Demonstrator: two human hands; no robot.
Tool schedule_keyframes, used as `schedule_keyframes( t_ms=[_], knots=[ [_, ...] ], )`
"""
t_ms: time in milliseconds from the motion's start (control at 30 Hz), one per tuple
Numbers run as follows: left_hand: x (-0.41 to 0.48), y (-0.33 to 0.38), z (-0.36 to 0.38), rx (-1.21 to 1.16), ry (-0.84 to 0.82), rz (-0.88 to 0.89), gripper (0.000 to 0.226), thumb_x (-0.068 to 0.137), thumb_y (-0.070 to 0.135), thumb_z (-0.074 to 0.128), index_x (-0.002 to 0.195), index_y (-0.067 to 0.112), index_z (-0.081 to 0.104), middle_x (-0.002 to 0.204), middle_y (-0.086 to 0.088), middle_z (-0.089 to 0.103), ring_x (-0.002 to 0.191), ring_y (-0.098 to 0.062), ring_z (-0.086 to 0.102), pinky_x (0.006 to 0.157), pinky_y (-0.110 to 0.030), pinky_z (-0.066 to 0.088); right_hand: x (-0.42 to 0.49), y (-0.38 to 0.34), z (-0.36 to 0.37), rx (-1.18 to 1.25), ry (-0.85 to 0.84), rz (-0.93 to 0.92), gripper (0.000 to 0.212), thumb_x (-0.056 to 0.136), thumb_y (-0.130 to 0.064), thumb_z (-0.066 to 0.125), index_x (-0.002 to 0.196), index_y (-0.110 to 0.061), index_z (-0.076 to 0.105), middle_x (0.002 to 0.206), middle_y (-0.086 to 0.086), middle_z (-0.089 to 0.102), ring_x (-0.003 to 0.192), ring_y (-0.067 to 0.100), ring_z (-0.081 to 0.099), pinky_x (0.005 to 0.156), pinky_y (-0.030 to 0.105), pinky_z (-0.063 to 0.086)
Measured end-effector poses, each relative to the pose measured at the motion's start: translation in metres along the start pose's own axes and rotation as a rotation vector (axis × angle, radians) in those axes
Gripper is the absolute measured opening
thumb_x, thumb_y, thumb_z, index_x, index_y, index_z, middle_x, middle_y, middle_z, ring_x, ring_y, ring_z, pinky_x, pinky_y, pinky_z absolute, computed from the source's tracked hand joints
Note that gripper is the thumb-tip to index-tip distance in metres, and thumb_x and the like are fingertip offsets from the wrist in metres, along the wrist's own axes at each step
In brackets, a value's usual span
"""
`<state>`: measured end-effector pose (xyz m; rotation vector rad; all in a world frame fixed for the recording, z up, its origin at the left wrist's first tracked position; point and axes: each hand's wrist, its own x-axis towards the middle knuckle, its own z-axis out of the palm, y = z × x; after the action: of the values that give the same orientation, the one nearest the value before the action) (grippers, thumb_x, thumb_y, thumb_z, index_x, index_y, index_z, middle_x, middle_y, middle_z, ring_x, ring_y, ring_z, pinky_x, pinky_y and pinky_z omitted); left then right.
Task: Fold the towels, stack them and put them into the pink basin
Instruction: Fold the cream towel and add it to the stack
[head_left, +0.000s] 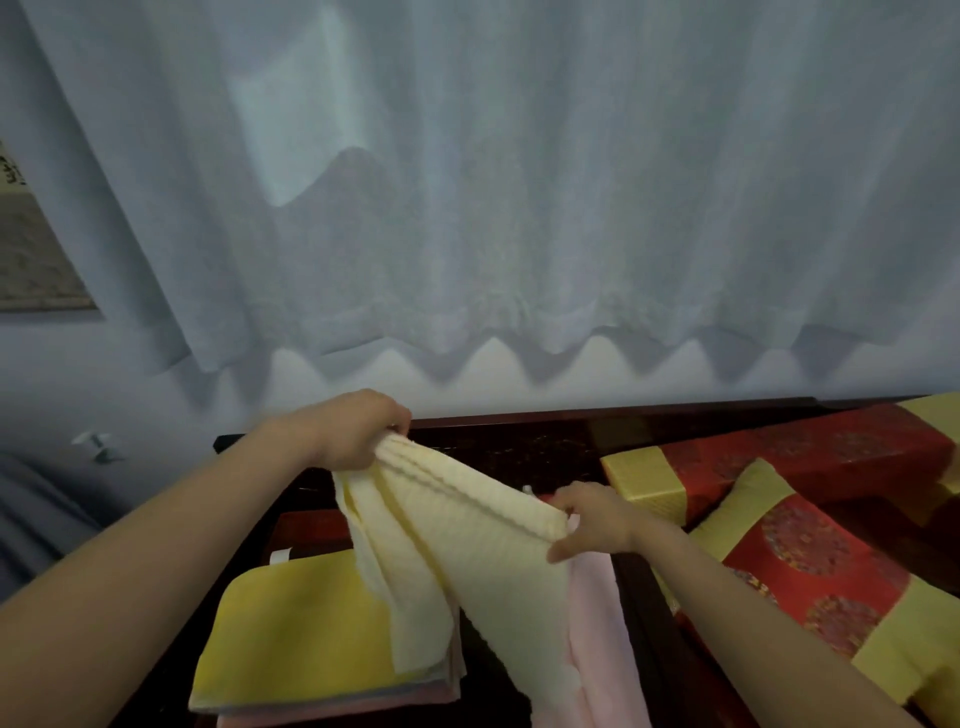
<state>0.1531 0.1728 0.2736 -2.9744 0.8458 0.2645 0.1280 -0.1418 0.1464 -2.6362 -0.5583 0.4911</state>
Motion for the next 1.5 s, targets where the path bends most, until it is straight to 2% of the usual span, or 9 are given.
schedule_keyframes(
  t_ms=[233,400,533,767,1000,1100,1200,1367,1500],
  knots=[
    [-0.020,-0.044,0.069,0.227,0.200,-0.461,0.013,0.084,0.010,0.046,0.095,0.016,0.049,0.099,-0.002,0.054,0.094,-0.022,0.054,0.064,-0.032,0.043,-0.012,0.044,0.003,-0.294,0.188,0.131,0.040,0.078,-0.062,0.059,0.100,-0.029,0.068,0.138,-0.013,0.045,0.135,0.012,0.031,0.111,0.051,0.018],
    [-0.037,-0.083,0.117,-0.709,0.377,-0.724,0.008,0.086,0.009,0.051,0.080,0.013,0.056,0.089,-0.013,0.064,0.076,-0.025,0.057,0.062,-0.034,0.045,-0.026,0.064,0.001,-0.027,0.258,0.185,0.056,0.079,-0.074,0.040,0.084,-0.021,0.058,0.079,-0.004,0.064,0.074,0.013,0.058,0.064,0.034,0.042],
    [-0.043,-0.091,0.115,-0.614,0.485,-0.738,0.019,0.095,0.023,0.049,0.086,0.009,0.057,0.086,-0.012,0.061,0.079,-0.030,0.056,0.062,-0.036,0.040,-0.025,0.081,0.000,-0.007,0.179,0.180,0.045,0.074,-0.061,0.064,0.068,-0.016,0.058,0.066,-0.005,0.058,0.064,0.011,0.054,0.055,0.030,0.033],
    [-0.063,-0.127,0.096,-0.184,0.187,-0.514,0.044,0.080,0.055,0.061,0.057,0.019,0.050,0.058,0.000,0.056,0.060,-0.018,0.056,0.059,-0.033,0.042,-0.032,0.109,-0.018,-0.045,-0.028,0.294,0.034,0.070,-0.017,0.076,0.046,-0.029,0.054,0.050,-0.011,0.047,0.050,0.001,0.043,0.050,0.019,0.028],
    [-0.083,-0.155,0.079,-0.170,-0.307,-0.399,0.023,0.054,0.045,0.067,0.065,0.027,0.058,0.079,0.005,0.065,0.073,-0.007,0.059,0.067,-0.021,0.042,-0.056,0.139,-0.027,0.031,0.054,0.384,0.038,0.081,-0.039,0.069,0.057,-0.018,0.049,0.057,-0.006,0.046,0.055,0.015,0.046,0.052,0.024,0.030],
    [-0.088,-0.161,0.080,-0.558,-0.271,-0.446,0.043,0.050,0.058,0.068,0.069,0.020,0.070,0.075,0.001,0.070,0.071,-0.010,0.065,0.068,-0.024,0.048,-0.059,0.110,-0.035,0.353,0.186,0.345,0.005,0.084,-0.021,0.069,0.081,-0.018,0.067,0.068,0.004,0.059,0.056,0.029,0.054,0.048,0.027,0.042],
    [-0.084,-0.128,0.072,-1.121,-0.191,-0.480,0.053,0.055,0.046,0.084,0.092,0.009,0.074,0.086,-0.015,0.074,0.075,-0.020,0.068,0.065,-0.028,0.053,-0.059,0.079,-0.047,0.906,0.196,0.316,0.034,0.084,-0.005,0.064,0.111,-0.026,0.067,0.070,0.008,0.051,0.050,0.016,0.042,0.045,0.022,0.038],
    [-0.040,-0.072,0.052,-1.562,0.354,-0.651,0.027,0.076,0.022,0.073,0.096,0.007,0.064,0.100,-0.018,0.065,0.076,-0.019,0.062,0.072,-0.032,0.053,-0.049,0.026,-0.065,1.494,0.282,0.110,0.041,0.080,-0.007,0.058,0.118,-0.022,0.066,0.061,0.003,0.055,0.046,0.008,0.046,0.043,0.017,0.044],
    [-0.022,-0.031,0.048,-1.702,0.342,-0.584,0.015,0.086,-0.005,0.056,0.096,0.004,0.063,0.086,-0.010,0.068,0.074,-0.015,0.066,0.057,-0.021,0.058,-0.041,-0.001,-0.065,1.275,0.134,-0.020,0.038,0.078,0.009,0.059,0.113,-0.005,0.065,0.100,0.018,0.071,0.094,0.024,0.070,0.080,0.026,0.057]
  ],
)
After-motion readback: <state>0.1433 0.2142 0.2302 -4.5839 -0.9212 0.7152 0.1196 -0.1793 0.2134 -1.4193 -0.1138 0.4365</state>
